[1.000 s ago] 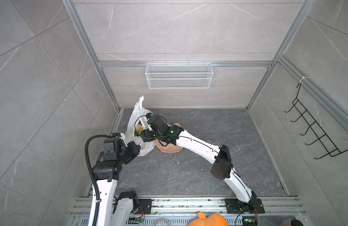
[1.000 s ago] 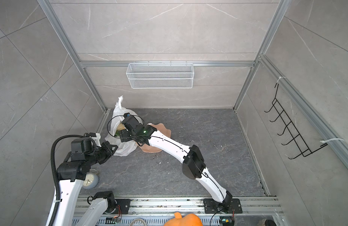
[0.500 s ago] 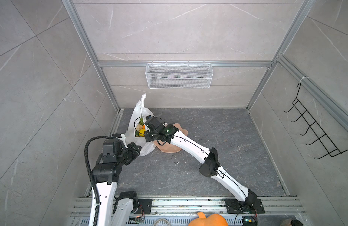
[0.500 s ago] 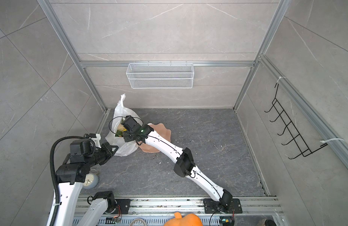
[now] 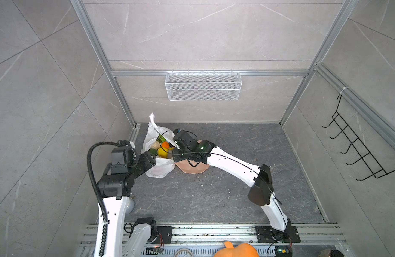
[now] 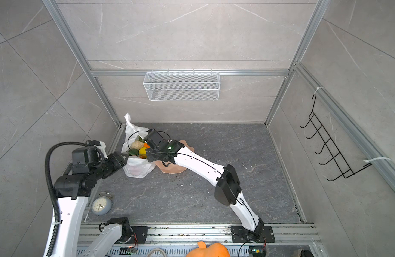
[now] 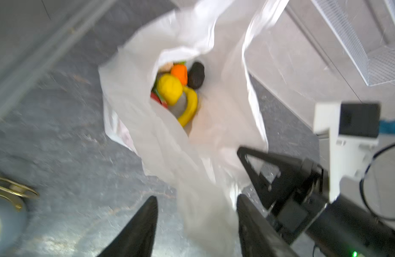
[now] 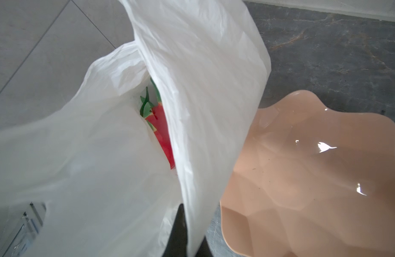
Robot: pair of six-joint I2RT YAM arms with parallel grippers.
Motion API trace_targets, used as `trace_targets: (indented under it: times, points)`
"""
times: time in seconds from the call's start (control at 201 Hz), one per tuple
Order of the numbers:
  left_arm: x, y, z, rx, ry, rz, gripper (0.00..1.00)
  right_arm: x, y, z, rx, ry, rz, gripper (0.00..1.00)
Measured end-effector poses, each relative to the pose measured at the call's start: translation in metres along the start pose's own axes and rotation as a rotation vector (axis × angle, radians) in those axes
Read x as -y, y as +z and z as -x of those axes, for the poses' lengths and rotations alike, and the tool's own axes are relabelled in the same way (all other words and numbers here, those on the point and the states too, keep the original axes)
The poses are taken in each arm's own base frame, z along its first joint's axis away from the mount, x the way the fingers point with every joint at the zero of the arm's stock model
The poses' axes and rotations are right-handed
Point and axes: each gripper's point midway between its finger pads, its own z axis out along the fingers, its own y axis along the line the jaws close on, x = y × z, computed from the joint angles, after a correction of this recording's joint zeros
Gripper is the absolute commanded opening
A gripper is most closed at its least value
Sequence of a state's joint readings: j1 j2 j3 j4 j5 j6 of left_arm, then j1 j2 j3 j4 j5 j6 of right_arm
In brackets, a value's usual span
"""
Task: Take fruits out of the plastic bag
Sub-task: Spread open the plastic bag at the middle-left of the table.
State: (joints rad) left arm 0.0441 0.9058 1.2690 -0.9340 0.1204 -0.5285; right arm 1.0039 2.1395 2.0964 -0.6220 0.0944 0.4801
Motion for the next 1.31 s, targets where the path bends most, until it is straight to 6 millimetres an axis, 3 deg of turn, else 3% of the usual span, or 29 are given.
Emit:
trace_targets:
  times: [0.139, 0.254, 0.463, 0.597, 0.846, 1.105, 1.209, 1.309]
  points:
    - [0.011, -0.003, 0.044, 0.071, 0.062, 0.039, 0.78, 0.001, 0.003, -0.009, 0.013, 0.011, 0.029, 0.0]
    - [0.01, 0.01, 0.07, 0.075, 0.097, 0.104, 0.82, 0.003, 0.016, -0.022, 0.006, 0.027, 0.044, 0.0]
    - [-0.009, 0.051, 0.087, 0.005, 0.105, 0.204, 0.82, 0.012, 0.025, -0.042, -0.018, 0.042, 0.034, 0.0]
    - [-0.022, 0.079, 0.074, -0.092, 0.119, 0.234, 0.81, 0.008, 0.02, -0.033, 0.014, 0.047, 0.051, 0.0]
    - [-0.055, 0.113, 0.011, -0.306, 0.119, 0.271, 0.81, 0.007, 0.016, -0.023, 0.043, 0.055, 0.068, 0.0]
    - [-0.066, 0.146, -0.009, -0.422, 0.125, 0.294, 0.7, 0.006, 0.016, -0.023, 0.04, 0.057, 0.078, 0.0]
    - [-0.073, 0.164, -0.01, -0.46, 0.123, 0.324, 0.58, 0.006, 0.016, -0.023, 0.04, 0.057, 0.078, 0.0]
    - [-0.08, 0.176, -0.015, -0.489, 0.121, 0.346, 0.37, 0.006, 0.016, -0.022, 0.046, 0.057, 0.081, 0.0]
